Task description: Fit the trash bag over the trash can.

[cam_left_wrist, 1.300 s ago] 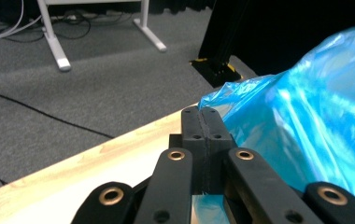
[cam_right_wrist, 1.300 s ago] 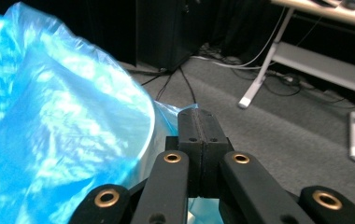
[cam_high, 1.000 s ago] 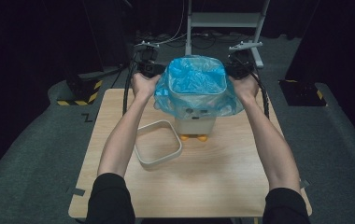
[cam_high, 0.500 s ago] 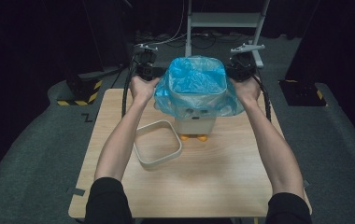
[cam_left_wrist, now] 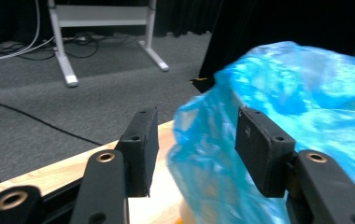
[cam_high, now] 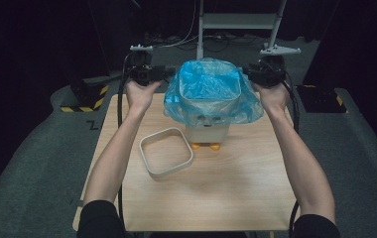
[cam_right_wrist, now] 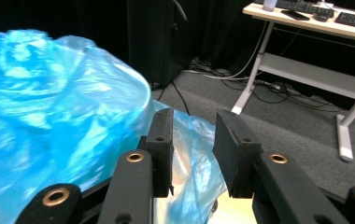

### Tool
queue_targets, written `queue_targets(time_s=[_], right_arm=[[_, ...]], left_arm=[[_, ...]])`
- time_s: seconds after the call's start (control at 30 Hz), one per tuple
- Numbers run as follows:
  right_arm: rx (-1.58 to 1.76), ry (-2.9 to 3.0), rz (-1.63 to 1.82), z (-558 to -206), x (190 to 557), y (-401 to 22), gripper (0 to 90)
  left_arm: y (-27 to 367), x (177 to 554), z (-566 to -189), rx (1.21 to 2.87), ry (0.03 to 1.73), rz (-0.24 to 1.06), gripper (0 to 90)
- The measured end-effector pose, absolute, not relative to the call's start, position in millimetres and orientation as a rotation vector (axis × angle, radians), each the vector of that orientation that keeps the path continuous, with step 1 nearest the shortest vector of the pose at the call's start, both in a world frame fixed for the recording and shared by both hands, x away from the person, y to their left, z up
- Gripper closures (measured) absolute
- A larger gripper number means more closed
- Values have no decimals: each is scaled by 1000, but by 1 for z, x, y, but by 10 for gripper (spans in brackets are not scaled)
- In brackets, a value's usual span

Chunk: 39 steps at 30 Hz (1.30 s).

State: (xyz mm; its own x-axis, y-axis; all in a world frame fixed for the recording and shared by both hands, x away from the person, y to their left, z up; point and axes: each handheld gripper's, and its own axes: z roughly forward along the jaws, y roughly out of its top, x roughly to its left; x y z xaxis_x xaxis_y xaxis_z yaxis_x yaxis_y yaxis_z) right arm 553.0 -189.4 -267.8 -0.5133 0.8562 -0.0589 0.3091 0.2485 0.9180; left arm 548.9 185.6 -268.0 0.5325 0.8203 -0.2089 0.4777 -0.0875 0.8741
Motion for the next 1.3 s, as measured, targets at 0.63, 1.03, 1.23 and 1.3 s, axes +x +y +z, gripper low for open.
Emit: queue_targets(time_s=[0.63, 1.03, 1.23, 1.3], right_arm=[[981, 2067, 1323, -272, 513, -192, 645], [978, 2132, 1267, -286, 525, -189, 900], [1001, 2139, 1267, -296, 528, -187, 900], [1019, 2129, 1287, -297, 527, -189, 881]], left_arm=[[182, 527, -284, 1799, 1064, 342, 685], [160, 535, -311, 1955, 1047, 373, 897], [164, 533, -314, 1930, 1060, 379, 896], [166, 527, -311, 1897, 1065, 403, 818]])
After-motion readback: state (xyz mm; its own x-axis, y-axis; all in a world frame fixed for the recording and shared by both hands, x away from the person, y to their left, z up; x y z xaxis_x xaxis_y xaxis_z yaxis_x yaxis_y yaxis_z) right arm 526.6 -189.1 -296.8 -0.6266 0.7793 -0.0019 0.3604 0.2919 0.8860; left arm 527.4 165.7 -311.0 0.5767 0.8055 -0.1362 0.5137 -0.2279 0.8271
